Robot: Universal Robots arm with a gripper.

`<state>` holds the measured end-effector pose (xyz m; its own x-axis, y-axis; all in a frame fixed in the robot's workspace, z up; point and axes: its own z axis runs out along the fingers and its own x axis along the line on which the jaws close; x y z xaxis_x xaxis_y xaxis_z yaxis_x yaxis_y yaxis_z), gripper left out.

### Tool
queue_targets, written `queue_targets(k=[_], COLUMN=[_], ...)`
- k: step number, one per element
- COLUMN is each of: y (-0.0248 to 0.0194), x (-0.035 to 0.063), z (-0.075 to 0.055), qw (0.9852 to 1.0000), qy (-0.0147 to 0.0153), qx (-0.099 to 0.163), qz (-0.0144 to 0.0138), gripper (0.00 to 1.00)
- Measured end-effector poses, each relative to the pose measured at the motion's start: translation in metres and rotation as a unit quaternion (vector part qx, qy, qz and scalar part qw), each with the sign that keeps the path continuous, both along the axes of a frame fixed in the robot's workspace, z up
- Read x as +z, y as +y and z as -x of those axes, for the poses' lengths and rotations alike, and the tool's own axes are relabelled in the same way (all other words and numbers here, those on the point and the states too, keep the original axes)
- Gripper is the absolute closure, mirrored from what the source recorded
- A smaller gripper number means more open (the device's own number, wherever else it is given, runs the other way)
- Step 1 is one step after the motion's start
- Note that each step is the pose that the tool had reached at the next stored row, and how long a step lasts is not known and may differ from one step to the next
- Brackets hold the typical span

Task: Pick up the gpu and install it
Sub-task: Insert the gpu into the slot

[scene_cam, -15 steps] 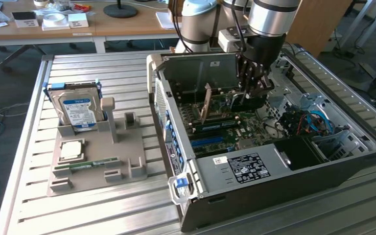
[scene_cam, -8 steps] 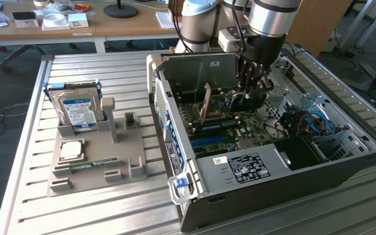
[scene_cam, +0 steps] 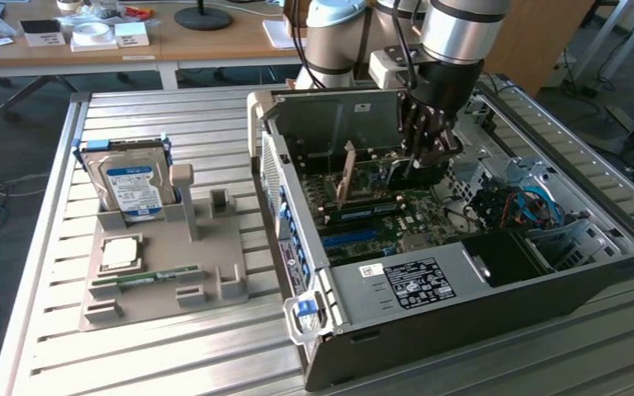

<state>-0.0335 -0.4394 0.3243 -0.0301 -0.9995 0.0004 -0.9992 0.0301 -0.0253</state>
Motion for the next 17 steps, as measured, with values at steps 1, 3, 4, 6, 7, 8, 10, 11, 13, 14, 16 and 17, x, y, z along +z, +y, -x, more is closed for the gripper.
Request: queue_targets(k=[1, 3, 4, 6, 7, 8, 10, 11, 13, 14, 16, 17], y=[-0.0008, -0.003, -0.0043, -0.0065, -0.0074, -0.0079, -0.0081, -0.0081, -0.0081, -0.0082, -0.0082, -0.0081], x=[-0.0002, -0.0008, -0.0011, -0.0016, -0.0021, -0.0024, -0.0026, -0.0026, -0.0026, -0.0026, -0.0026, -0.0026], z=[0.0, 0.0, 0.0, 0.0, 0.0, 0.0, 0.0001, 0.0001, 0.0, 0.0, 0.0, 0.0], qw=[1.0, 1.0, 1.0, 1.0, 1.0, 1.0, 1.0, 1.0, 1.0, 1.0, 0.9999, 0.9999], qy=[0.0006, 0.0022, 0.0029, 0.0034, 0.0034, 0.0034, 0.0034, 0.0034, 0.0034, 0.0034, 0.0034, 0.0034], qx=[0.0, 0.0, -0.001, -0.001, -0.001, -0.001, -0.001, -0.001, -0.001, -0.001, -0.001, -0.001], qz=[0.0, -0.0008, -0.0013, -0.0025, -0.0037, -0.005, -0.0065, -0.0065, -0.0066, -0.0089, -0.0124, -0.0124], gripper=[0.73, 0.73, 0.73, 0.73, 0.73, 0.73, 0.73, 0.73, 0.73, 0.73, 0.73, 0.73])
